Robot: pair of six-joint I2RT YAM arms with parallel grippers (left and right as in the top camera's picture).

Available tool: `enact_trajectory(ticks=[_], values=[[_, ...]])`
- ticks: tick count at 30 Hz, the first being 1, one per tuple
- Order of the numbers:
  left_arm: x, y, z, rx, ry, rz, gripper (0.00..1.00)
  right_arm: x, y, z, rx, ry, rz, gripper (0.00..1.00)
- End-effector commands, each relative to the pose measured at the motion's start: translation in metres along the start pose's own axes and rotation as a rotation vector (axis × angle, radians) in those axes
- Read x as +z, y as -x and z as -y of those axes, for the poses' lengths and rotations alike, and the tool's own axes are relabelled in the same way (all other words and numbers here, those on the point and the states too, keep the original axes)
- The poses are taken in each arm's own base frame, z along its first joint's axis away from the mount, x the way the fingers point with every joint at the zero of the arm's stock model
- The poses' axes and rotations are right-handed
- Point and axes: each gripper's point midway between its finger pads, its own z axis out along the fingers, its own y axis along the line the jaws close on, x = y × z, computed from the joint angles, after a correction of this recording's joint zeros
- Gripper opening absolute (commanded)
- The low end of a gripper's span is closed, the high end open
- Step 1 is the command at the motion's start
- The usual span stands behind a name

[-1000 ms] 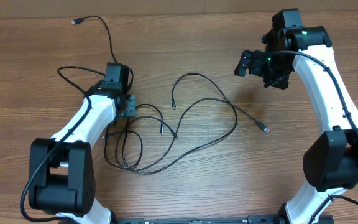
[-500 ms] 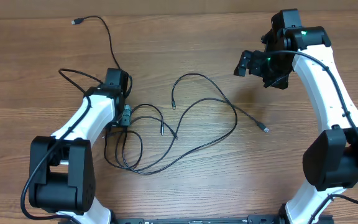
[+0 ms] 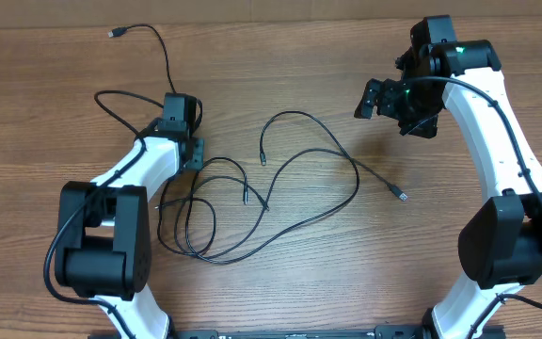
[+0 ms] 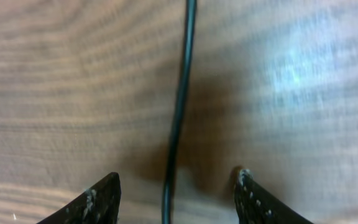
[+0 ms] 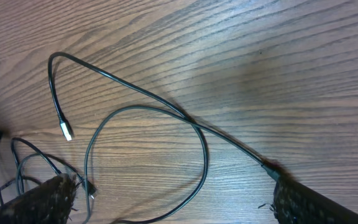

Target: Untangle cables

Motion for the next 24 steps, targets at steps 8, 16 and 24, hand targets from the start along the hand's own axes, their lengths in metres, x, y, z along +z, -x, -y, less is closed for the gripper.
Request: enact_trajectory(ticks=[8, 16, 24], values=[[0.054, -0.055, -0.031, 0.09, 0.266, -0.161, 0.45, 0.002, 0.001, 0.002, 0.001, -0.004, -0.004, 1.0], [0.051, -0.062, -0.044, -0.078, 0.34, -0.165, 0.38, 0.002, -0.002, -0.005, 0.001, 0.033, -0.017, 1.0], [0.054, -0.067, -0.052, -0.177, 0.329, -0.176, 0.33, 0.002, -0.006, -0.004, 0.005, 0.032, -0.033, 1.0]])
